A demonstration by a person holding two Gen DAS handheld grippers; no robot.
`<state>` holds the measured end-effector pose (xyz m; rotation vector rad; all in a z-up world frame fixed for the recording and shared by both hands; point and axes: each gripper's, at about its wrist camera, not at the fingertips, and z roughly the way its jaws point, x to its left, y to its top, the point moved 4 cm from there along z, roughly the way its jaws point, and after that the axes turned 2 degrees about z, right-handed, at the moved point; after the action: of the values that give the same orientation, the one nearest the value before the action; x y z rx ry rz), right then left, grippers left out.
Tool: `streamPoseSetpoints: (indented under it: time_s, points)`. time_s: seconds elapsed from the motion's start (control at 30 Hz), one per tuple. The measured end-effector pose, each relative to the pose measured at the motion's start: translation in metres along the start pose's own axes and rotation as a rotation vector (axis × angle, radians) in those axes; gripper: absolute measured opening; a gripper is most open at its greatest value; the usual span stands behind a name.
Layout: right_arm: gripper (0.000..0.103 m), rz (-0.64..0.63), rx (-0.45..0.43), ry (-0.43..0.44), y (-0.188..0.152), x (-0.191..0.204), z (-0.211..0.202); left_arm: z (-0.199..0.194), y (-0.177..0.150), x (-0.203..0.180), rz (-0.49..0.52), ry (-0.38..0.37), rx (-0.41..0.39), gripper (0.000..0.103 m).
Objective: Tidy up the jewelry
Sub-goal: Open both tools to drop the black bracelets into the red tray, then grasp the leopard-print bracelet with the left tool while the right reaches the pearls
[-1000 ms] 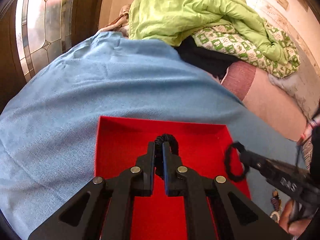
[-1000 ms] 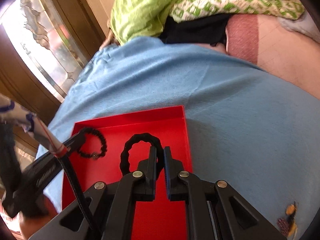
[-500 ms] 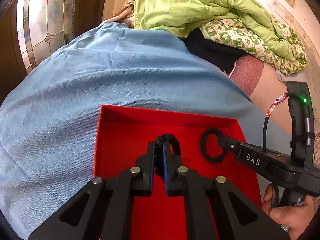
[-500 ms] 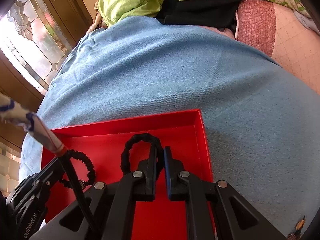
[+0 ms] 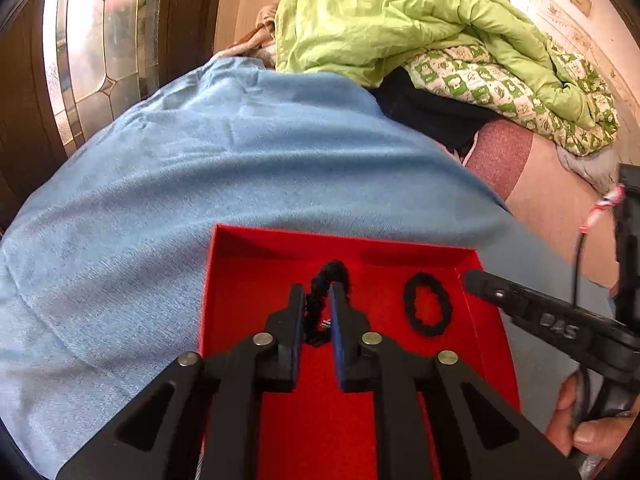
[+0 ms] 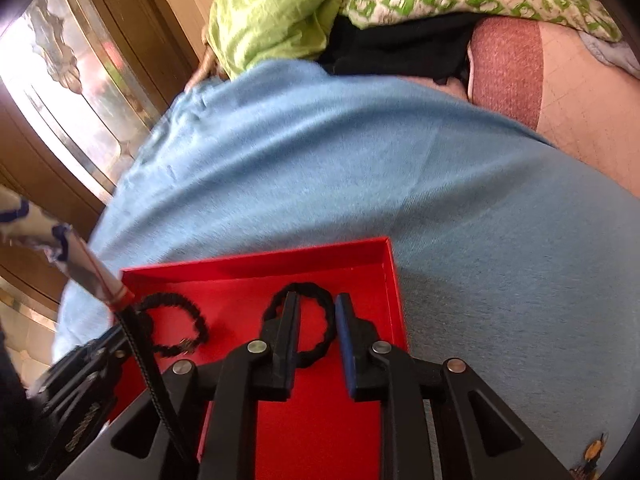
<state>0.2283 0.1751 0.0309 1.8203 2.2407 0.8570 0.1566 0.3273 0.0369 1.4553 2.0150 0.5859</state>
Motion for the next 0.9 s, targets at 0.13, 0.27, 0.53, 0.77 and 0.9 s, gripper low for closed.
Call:
streamPoseSetpoints:
  time_s: [0.13, 0.27, 0.53, 0.77, 0.9]
  points:
    - [0.019, 0.01, -0.036, 0.051, -0.006, -0.004, -0.03, -0.011, 0.004, -0.005, 0.018, 0.017, -0.035, 0.034]
    - [0.019, 0.021, -0.078, 0.092, -0.022, -0.015, -0.066, -0.016, 0.004, -0.01, 0.028, 0.023, -0.043, 0.034]
    - [0.02, 0.039, -0.228, 0.101, -0.079, -0.062, -0.163, -0.046, 0.001, -0.066, 0.132, -0.016, -0.128, 0.035]
    - [0.02, 0.175, -0.284, 0.036, -0.137, -0.14, -0.219, -0.065, -0.024, -0.145, 0.266, -0.097, -0.148, 0.035]
    - [0.02, 0.259, -0.304, -0.017, -0.166, -0.187, -0.234, -0.073, -0.051, -0.181, 0.31, -0.177, -0.12, 0.035]
